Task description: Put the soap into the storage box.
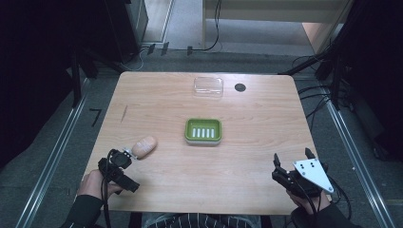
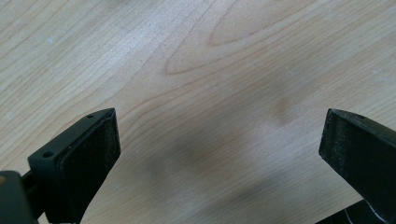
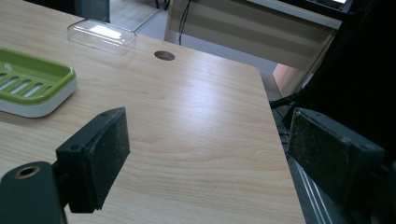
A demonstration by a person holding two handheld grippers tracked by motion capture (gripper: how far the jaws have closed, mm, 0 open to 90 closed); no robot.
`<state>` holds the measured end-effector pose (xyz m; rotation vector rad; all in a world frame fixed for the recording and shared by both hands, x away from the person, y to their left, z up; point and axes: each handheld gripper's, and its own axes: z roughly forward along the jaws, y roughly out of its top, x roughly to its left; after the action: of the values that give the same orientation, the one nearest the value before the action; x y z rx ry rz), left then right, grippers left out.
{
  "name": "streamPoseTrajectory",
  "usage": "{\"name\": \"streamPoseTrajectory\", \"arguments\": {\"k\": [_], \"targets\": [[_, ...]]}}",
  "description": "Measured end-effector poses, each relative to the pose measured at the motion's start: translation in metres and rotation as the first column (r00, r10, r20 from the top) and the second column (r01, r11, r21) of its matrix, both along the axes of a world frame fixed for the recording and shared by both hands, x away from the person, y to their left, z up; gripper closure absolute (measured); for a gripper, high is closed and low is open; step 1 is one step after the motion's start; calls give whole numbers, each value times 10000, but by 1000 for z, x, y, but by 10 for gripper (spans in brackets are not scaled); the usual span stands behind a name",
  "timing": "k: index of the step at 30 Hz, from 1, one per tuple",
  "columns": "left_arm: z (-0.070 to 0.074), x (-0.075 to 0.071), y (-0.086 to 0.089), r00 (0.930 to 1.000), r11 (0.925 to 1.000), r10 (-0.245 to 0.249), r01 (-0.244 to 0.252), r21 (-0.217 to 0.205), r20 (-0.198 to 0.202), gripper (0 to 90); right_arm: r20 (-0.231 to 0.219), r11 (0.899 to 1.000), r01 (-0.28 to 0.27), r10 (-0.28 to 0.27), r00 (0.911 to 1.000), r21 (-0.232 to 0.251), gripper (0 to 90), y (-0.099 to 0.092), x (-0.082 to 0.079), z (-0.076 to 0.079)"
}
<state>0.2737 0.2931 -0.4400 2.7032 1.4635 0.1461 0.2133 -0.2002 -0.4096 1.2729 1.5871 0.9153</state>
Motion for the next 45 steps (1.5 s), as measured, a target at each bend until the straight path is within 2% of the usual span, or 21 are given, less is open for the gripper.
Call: {"name": "streamPoseTrajectory", "arguments": {"k": [14, 20, 25, 33, 37, 45], "targets": [[-1, 2, -3, 10000, 10000, -5, 5, -26, -30, 0, -81, 10000, -58, 58, 10000, -74, 136, 1, 1, -1], [5, 3, -4, 9995, 9999, -103, 107, -127, 301, 0, -164, 9999, -86, 84, 9998, -66, 136, 1, 4, -1], [8, 5, -6, 9991, 9996, -217, 224, -198, 355, 0, -257, 9998, -142, 139, 9996, -127, 136, 4, 7, -1], [12, 13, -1, 9983, 9991, -274, 290, -310, 507, 0, -248, 9996, -243, 240, 9994, -140, 136, 9, 10, 0], [14, 21, 3, 9975, 9990, -279, 301, -339, 652, 0, -277, 9991, -366, 360, 9990, -208, 136, 13, 13, 0], [18, 28, 6, 9977, 9987, -49, 83, -504, 683, 0, -284, 9983, -544, 538, 9981, -229, 136, 14, 18, -1]]}}
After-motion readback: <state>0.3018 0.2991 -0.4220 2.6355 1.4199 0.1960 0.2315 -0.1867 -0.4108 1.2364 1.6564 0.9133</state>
